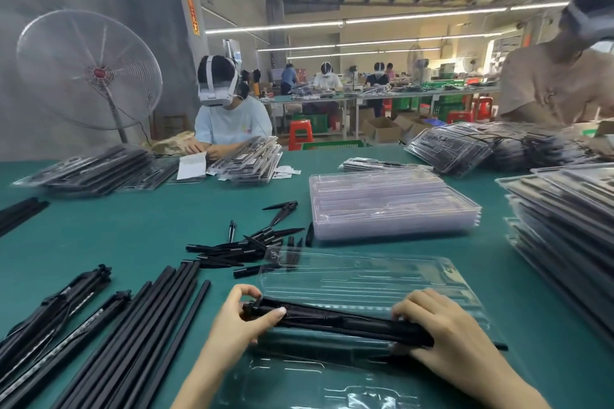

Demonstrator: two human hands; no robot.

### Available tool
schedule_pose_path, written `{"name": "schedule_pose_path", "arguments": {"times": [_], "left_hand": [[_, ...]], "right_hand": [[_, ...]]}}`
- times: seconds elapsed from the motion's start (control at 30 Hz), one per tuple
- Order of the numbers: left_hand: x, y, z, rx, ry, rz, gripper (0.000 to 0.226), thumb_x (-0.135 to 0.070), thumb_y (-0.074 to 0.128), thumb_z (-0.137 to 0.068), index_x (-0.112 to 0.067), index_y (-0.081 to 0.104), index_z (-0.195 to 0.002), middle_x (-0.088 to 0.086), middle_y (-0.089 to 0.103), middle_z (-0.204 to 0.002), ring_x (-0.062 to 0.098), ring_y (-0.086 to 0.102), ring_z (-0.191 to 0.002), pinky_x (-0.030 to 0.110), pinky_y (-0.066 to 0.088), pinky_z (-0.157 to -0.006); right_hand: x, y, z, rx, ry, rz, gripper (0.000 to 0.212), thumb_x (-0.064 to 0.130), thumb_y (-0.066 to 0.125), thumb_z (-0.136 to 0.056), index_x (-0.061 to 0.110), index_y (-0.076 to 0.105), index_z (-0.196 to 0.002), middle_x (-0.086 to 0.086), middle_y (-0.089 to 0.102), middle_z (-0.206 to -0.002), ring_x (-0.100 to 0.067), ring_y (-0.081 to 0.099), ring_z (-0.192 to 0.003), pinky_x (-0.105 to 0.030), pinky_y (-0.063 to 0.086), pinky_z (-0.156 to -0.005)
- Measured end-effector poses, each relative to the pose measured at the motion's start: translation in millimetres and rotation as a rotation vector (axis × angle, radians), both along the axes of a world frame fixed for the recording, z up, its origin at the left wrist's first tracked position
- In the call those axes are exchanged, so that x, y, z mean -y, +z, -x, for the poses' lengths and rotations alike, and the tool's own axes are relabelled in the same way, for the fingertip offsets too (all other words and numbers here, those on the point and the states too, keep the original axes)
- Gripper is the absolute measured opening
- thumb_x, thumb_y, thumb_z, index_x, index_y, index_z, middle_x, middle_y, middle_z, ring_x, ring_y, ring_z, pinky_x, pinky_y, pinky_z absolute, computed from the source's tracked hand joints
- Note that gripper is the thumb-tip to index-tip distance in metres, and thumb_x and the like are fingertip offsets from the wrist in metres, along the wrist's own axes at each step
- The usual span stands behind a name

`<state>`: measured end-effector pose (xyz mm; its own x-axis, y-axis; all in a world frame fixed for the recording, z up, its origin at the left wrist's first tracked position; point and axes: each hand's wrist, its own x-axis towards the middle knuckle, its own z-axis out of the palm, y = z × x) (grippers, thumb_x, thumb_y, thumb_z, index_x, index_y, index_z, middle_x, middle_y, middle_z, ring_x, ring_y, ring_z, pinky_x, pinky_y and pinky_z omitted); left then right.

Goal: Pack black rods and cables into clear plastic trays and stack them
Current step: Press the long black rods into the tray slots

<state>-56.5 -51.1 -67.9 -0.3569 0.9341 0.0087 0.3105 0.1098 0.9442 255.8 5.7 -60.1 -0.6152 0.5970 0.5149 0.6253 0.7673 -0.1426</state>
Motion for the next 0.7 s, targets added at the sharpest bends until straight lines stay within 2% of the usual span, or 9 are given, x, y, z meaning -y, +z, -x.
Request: {"name": "schedule_pose_path", "arguments": {"times": [0.07, 0.13, 0.23, 0.3, 0.43, 0.5, 0.57, 0.7], "left_hand": [[-1.6, 1.7, -1.2, -0.132, -0.043, -0.031, 0.049, -0.049, 0.08, -0.06, -0.025, 0.052, -0.092, -0.003, 0.061, -0.097, 0.008, 0.052, -0.08, 0.022, 0.04, -0.074], [0.9, 5.7, -2.0, -0.301, -0.123, -0.065, 0.047, -0.061, 0.072, -0.06, -0.034, 0.052, -0.094, -0.01, 0.059, -0.091, -0.001, 0.049, -0.073, 0.011, 0.037, -0.067], [7.6, 5.2, 2.1, -0.47, -0.254, -0.097, 0.041, -0.069, 0.061, -0.067, -0.048, 0.054, -0.102, -0.02, 0.062, -0.097, -0.004, 0.054, -0.092, 0.009, 0.038, -0.078], [10.6, 2.1, 6.5, -0.516, -0.272, -0.111, 0.035, -0.068, 0.057, -0.069, -0.052, 0.056, -0.1, -0.013, 0.063, -0.09, 0.002, 0.054, -0.092, 0.014, 0.039, -0.081], [13.5, -1.9, 10.3, -0.484, -0.28, -0.145, 0.024, -0.058, 0.057, -0.075, -0.049, 0.058, -0.097, -0.014, 0.064, -0.09, 0.004, 0.054, -0.089, 0.016, 0.04, -0.077], [14.1, -2.9, 10.4, -0.416, -0.267, -0.182, 0.018, -0.052, 0.058, -0.078, -0.042, 0.06, -0.093, -0.016, 0.064, -0.091, 0.004, 0.053, -0.069, 0.015, 0.04, -0.066], [13.8, -5.0, 11.0, -0.35, -0.22, -0.222, 0.016, -0.048, 0.059, -0.078, -0.038, 0.063, -0.09, -0.011, 0.065, -0.088, 0.005, 0.036, -0.05, 0.013, 0.031, -0.053], [14.3, -7.0, 13.5, -0.312, -0.196, -0.231, 0.011, -0.044, 0.058, -0.079, -0.038, 0.062, -0.087, -0.012, 0.063, -0.086, 0.005, 0.03, -0.049, 0.012, 0.029, -0.051]], "right_hand": [[-2.5, -3.1, -4.3, -0.007, 0.011, -0.033, 0.045, 0.013, 0.088, -0.053, 0.027, 0.064, -0.088, 0.013, 0.056, -0.087, -0.012, 0.056, -0.076, -0.028, 0.051, -0.062], [-2.2, -4.1, -6.6, -0.013, -0.007, -0.053, 0.049, 0.003, 0.084, -0.048, 0.026, 0.064, -0.087, 0.012, 0.055, -0.087, -0.012, 0.055, -0.077, -0.029, 0.051, -0.062], [1.2, -4.2, -9.6, 0.005, -0.05, -0.035, 0.053, 0.003, 0.083, -0.042, 0.029, 0.063, -0.084, 0.014, 0.053, -0.083, -0.004, 0.047, -0.077, -0.018, 0.042, -0.064], [3.6, -3.1, -9.6, 0.007, -0.091, -0.024, 0.054, 0.007, 0.084, -0.039, 0.03, 0.063, -0.083, 0.016, 0.053, -0.08, -0.002, 0.045, -0.075, -0.014, 0.038, -0.062], [5.6, -2.3, -10.6, -0.006, -0.133, -0.024, 0.053, 0.013, 0.086, -0.036, 0.029, 0.064, -0.082, 0.015, 0.056, -0.078, -0.008, 0.054, -0.072, -0.023, 0.048, -0.059], [5.2, -1.4, -15.1, 0.004, -0.137, -0.032, 0.056, 0.018, 0.084, -0.036, 0.032, 0.063, -0.086, 0.016, 0.056, -0.081, -0.011, 0.056, -0.073, -0.027, 0.049, -0.061], [4.2, 1.7, -21.3, 0.007, -0.14, -0.024, 0.061, 0.03, 0.077, -0.039, 0.039, 0.057, -0.096, 0.019, 0.054, -0.087, -0.008, 0.053, -0.081, -0.028, 0.045, -0.068], [0.8, 9.1, -36.4, 0.055, -0.167, 0.013, 0.068, 0.041, 0.063, -0.04, 0.046, 0.049, -0.106, 0.02, 0.056, -0.1, -0.004, 0.044, -0.096, -0.03, 0.042, -0.07]]}}
